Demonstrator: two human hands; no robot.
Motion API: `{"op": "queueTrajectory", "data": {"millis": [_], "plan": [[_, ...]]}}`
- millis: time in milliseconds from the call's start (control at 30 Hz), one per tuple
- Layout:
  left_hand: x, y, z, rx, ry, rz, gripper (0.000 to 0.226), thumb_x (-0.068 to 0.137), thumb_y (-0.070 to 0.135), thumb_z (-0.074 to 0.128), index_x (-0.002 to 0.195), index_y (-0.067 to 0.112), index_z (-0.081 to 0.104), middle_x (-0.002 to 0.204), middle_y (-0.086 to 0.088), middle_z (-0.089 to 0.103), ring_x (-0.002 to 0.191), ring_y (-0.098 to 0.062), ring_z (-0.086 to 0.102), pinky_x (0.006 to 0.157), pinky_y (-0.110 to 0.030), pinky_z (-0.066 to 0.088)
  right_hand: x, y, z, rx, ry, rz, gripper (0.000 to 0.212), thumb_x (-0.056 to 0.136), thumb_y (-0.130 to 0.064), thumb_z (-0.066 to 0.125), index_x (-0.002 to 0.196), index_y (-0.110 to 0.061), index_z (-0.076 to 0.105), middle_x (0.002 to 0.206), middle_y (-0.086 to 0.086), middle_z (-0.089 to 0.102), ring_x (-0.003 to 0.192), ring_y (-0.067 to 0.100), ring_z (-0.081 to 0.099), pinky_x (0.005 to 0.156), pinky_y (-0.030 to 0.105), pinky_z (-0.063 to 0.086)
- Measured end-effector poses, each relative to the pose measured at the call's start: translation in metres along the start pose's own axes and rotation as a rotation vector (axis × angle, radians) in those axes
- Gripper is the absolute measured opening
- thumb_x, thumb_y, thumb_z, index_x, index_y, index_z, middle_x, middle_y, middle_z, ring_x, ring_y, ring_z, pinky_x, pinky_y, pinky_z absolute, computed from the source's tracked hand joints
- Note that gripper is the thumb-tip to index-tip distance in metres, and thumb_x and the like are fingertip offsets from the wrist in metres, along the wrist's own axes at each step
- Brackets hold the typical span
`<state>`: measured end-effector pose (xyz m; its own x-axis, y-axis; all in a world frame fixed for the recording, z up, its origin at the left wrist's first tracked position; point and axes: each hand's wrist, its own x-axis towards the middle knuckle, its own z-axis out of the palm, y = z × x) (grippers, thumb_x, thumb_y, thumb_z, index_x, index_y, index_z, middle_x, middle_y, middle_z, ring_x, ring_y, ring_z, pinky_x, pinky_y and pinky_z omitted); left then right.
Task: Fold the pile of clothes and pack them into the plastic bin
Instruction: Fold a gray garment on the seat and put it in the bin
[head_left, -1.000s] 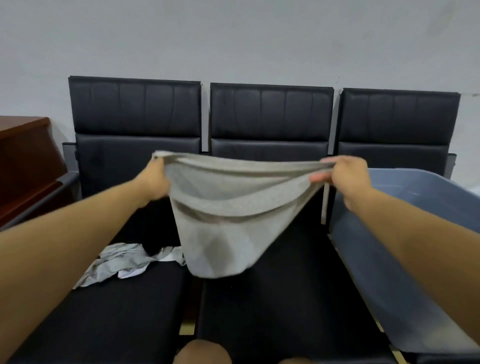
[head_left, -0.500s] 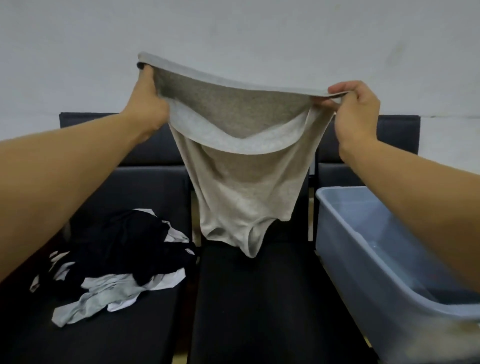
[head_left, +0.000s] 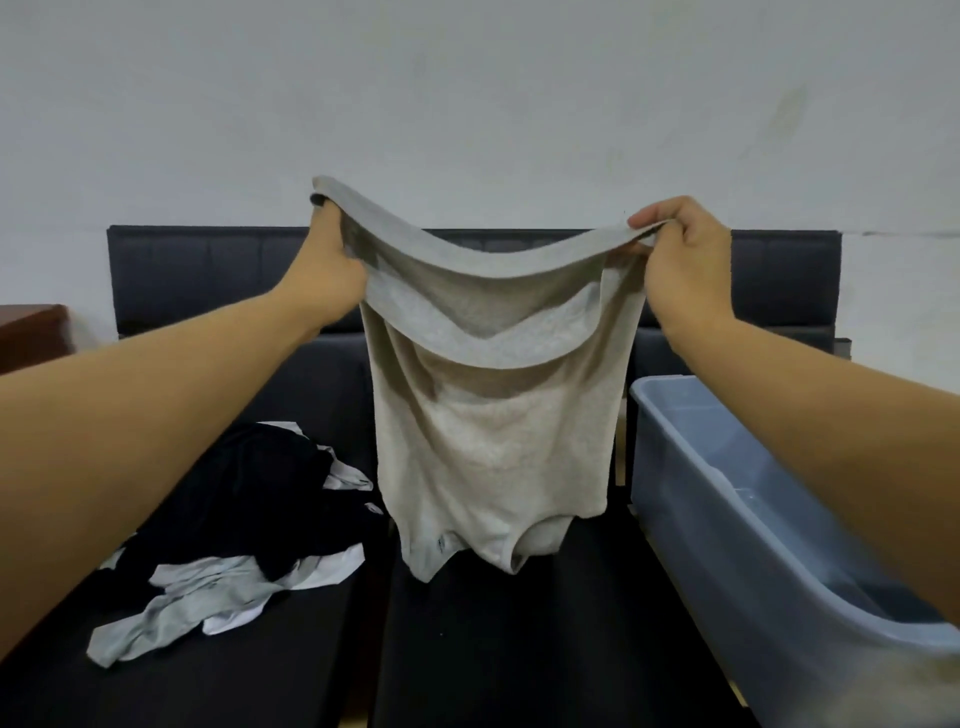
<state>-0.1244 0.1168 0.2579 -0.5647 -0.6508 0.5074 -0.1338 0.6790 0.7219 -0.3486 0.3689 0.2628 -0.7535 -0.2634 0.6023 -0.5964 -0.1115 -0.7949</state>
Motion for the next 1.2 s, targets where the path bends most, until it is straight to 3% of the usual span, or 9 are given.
{"op": "queueTrajectory", "data": {"millis": [100, 200, 333, 433, 700, 833, 1000, 1100, 1200], "plan": [[-0.001, -0.023, 0.012, 0.039, -0.051, -0.052, 0.085, 0.092, -0.005, 0.043, 0.159, 0.032, 0.008, 0.149, 0.003, 0.039, 0.12, -0.011, 0.051, 0.1, -0.032, 0.049, 0.0, 0.026, 0.011, -0.16, -0.108, -0.021, 0.044, 0.101, -0.004, 0.029, 0.09, -0.025, 0.067, 0.097, 0.007, 0.069, 0.076, 0.026, 0.06, 0.065, 0.04, 0.053], [0.006, -0.037, 0.018, 0.059, -0.083, -0.086, 0.092, 0.095, -0.003, 0.044, 0.158, 0.035, -0.011, 0.16, -0.001, 0.026, 0.136, -0.02, 0.04, 0.109, -0.037, 0.043, 0.003, 0.046, 0.023, -0.258, -0.228, 0.008, 0.042, 0.102, -0.004, 0.029, 0.096, -0.02, 0.068, 0.096, 0.007, 0.069, 0.07, 0.021, 0.058, 0.057, 0.032, 0.048], [0.026, -0.022, 0.016, 0.108, -0.065, -0.103, 0.09, 0.099, -0.003, 0.041, 0.157, 0.029, -0.02, 0.166, -0.005, 0.012, 0.139, -0.028, 0.038, 0.112, -0.039, 0.041, 0.027, 0.041, 0.035, -0.223, -0.262, 0.025, 0.044, 0.099, -0.002, 0.028, 0.092, -0.021, 0.067, 0.102, -0.004, 0.07, 0.102, 0.029, 0.068, 0.088, 0.044, 0.057], [0.038, -0.004, 0.007, 0.156, 0.034, -0.069, 0.087, 0.097, -0.006, 0.04, 0.159, 0.022, -0.014, 0.163, 0.0, 0.012, 0.128, -0.029, 0.047, 0.101, -0.038, 0.049, 0.046, 0.023, 0.034, -0.175, -0.214, -0.031, 0.049, 0.096, 0.0, 0.026, 0.082, -0.029, 0.063, 0.106, -0.001, 0.071, 0.105, 0.021, 0.069, 0.088, 0.04, 0.056], [0.029, 0.03, -0.025, 0.089, 0.0, 0.037, 0.092, 0.093, -0.009, 0.04, 0.159, 0.028, -0.012, 0.167, 0.002, 0.009, 0.147, -0.018, 0.023, 0.119, -0.031, 0.027, 0.045, -0.025, -0.001, -0.076, -0.135, -0.095, 0.049, 0.096, -0.002, 0.026, 0.081, -0.028, 0.064, 0.102, -0.004, 0.072, 0.099, 0.01, 0.071, 0.096, 0.041, 0.056], [-0.017, 0.029, -0.033, 0.29, -0.141, 0.012, 0.089, 0.091, -0.012, 0.036, 0.161, 0.031, 0.001, 0.156, 0.006, 0.027, 0.125, -0.016, 0.042, 0.096, -0.028, 0.041, 0.002, -0.024, -0.022, -0.106, -0.242, -0.024, 0.045, 0.101, 0.0, 0.028, 0.082, -0.02, 0.064, 0.1, 0.001, 0.074, 0.084, -0.002, 0.071, 0.08, 0.027, 0.056], [-0.107, -0.035, -0.018, 0.246, -0.527, -0.129, 0.07, 0.082, -0.023, 0.044, 0.137, 0.018, 0.056, 0.131, -0.012, 0.064, 0.116, -0.037, 0.064, 0.095, -0.042, 0.056, -0.071, 0.011, -0.058, -0.41, -0.776, 0.173, 0.031, 0.105, 0.0, 0.036, 0.101, -0.002, 0.067, 0.088, 0.019, 0.074, 0.041, -0.005, 0.053, 0.047, 0.008, 0.039], [-0.158, -0.069, -0.013, 0.465, -0.8, -0.13, 0.057, 0.081, -0.01, 0.053, 0.12, 0.03, 0.066, 0.105, 0.007, 0.072, 0.097, -0.014, 0.071, 0.081, -0.03, 0.06, -0.112, 0.048, -0.074, -0.721, -1.197, 0.176, 0.014, 0.094, -0.023, 0.07, 0.106, -0.019, 0.075, 0.098, -0.003, 0.075, 0.075, -0.009, 0.063, 0.071, 0.006, 0.045], [-0.194, -0.088, -0.016, 0.796, -0.992, -0.082, 0.035, 0.075, 0.025, 0.045, 0.098, 0.033, 0.071, 0.094, 0.013, 0.073, 0.086, -0.005, 0.067, 0.08, -0.033, 0.057, -0.142, 0.068, -0.091, -0.81, -1.426, 0.239, 0.017, 0.087, -0.039, 0.076, 0.102, -0.032, 0.079, 0.101, -0.016, 0.075, 0.095, -0.002, 0.067, 0.086, 0.012, 0.048]]}}
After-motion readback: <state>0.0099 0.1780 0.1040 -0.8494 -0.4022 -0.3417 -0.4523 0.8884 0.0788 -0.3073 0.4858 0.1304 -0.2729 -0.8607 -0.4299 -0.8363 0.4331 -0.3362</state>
